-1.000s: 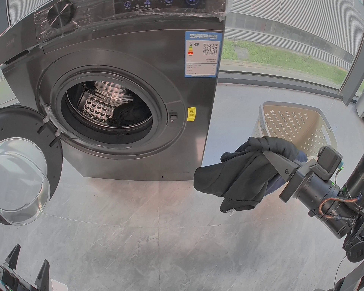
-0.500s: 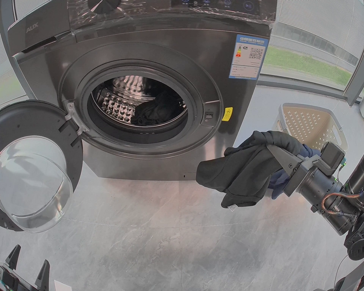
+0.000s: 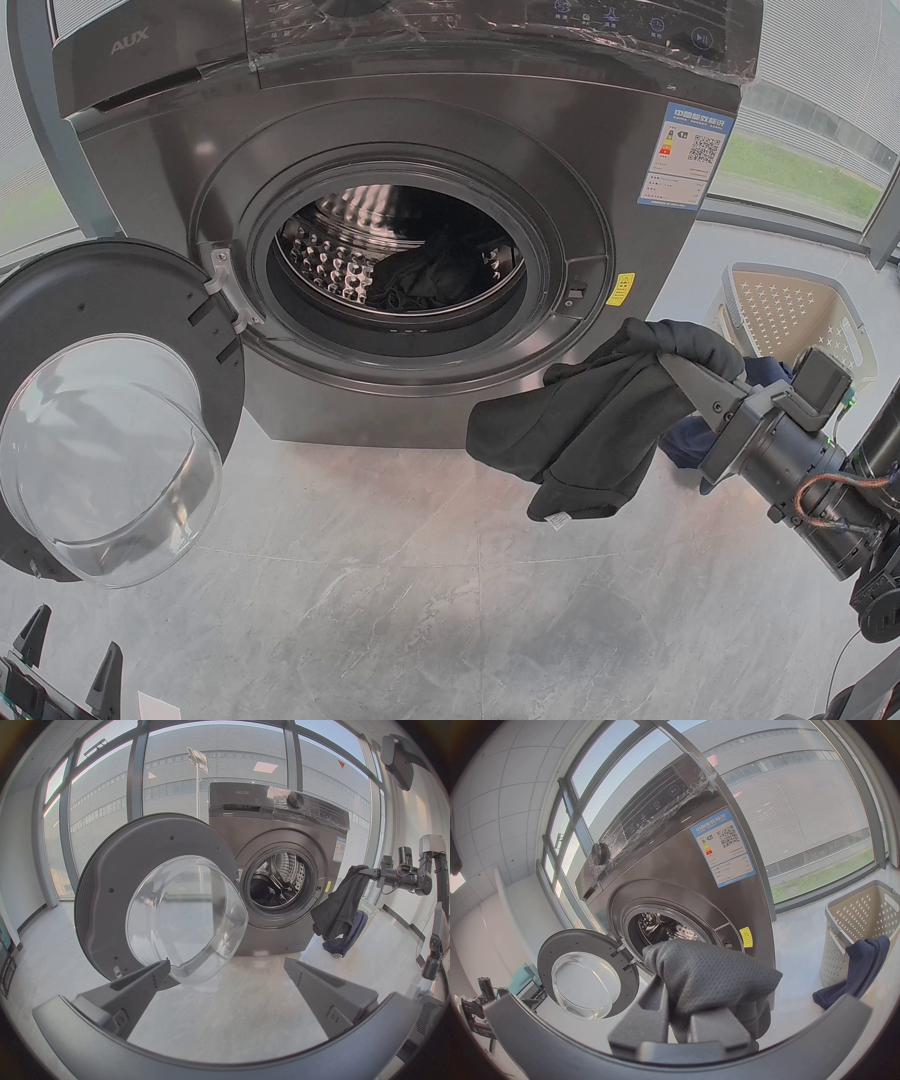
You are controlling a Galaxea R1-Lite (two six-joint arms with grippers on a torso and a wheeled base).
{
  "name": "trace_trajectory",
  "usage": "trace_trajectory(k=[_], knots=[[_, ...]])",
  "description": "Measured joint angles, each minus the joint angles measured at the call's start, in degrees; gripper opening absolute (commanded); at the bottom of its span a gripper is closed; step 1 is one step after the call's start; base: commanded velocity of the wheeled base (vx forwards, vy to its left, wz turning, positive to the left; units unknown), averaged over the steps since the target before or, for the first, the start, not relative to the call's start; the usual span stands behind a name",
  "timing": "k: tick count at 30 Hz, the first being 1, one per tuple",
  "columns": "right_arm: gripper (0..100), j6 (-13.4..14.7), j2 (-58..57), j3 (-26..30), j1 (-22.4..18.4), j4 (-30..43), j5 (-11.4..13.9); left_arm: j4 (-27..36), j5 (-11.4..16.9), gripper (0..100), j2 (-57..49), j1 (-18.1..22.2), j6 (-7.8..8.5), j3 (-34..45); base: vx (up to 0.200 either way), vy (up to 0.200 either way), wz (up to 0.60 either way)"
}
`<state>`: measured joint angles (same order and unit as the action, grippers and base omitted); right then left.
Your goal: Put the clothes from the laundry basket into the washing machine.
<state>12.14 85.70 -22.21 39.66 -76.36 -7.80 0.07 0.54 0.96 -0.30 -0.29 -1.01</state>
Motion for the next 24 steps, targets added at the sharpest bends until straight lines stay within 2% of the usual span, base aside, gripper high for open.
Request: trace_trajectory(k=[4, 22, 24], knots=[[0, 0.0, 0.16, -0.22, 0.02, -0.05, 0.0, 0.04, 0.0, 100, 0.02, 0.0, 0.0, 0.0, 0.0, 0.0, 0.0], [0, 0.04, 0.0, 0.44, -0.05, 0.09, -0.02, 0.02, 0.0, 100, 0.0, -0.05, -0.04, 0.0, 0.0, 0.2, 0.0], [0, 0.06, -0.01, 0.5, -0.05, 0.09, 0.0, 0.02, 0.0, 100, 0.0, -0.05, 0.0, 0.0, 0.0, 0.0, 0.0]])
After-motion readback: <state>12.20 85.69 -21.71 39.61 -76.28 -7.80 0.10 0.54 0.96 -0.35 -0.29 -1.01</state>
